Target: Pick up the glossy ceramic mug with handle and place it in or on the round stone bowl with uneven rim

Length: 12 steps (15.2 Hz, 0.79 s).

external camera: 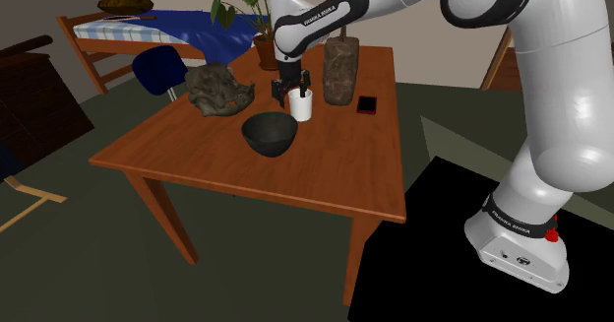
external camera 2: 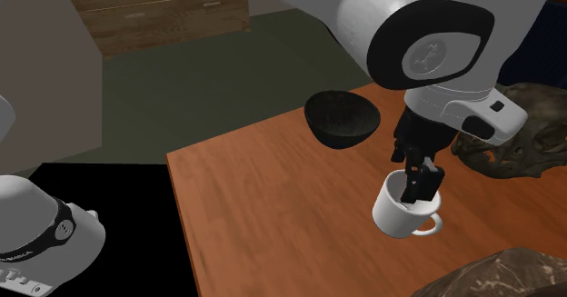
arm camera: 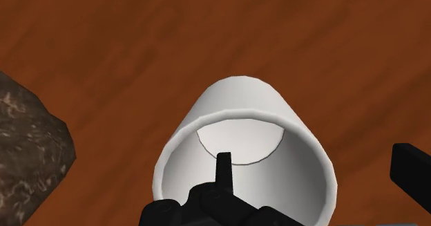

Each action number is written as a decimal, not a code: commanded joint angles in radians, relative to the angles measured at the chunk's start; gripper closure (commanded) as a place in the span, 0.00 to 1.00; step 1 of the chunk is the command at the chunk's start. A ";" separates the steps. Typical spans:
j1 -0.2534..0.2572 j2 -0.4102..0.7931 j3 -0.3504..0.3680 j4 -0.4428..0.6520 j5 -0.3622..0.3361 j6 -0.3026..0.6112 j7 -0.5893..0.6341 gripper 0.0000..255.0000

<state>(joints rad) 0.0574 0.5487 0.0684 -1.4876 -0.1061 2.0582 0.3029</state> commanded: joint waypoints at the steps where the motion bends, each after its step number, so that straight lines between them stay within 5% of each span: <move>1: 0.001 0.008 0.000 -0.006 -0.001 0.014 0.003 0.00; 8: 0.001 0.008 0.000 -0.006 -0.001 0.014 0.002 0.00; 9: 0.001 0.008 0.000 -0.006 -0.001 0.014 0.002 1.00; 12: 0.001 0.008 0.000 -0.006 -0.001 0.014 0.002 1.00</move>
<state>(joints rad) 0.0585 0.5565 0.0681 -1.4934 -0.1073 2.0722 0.3054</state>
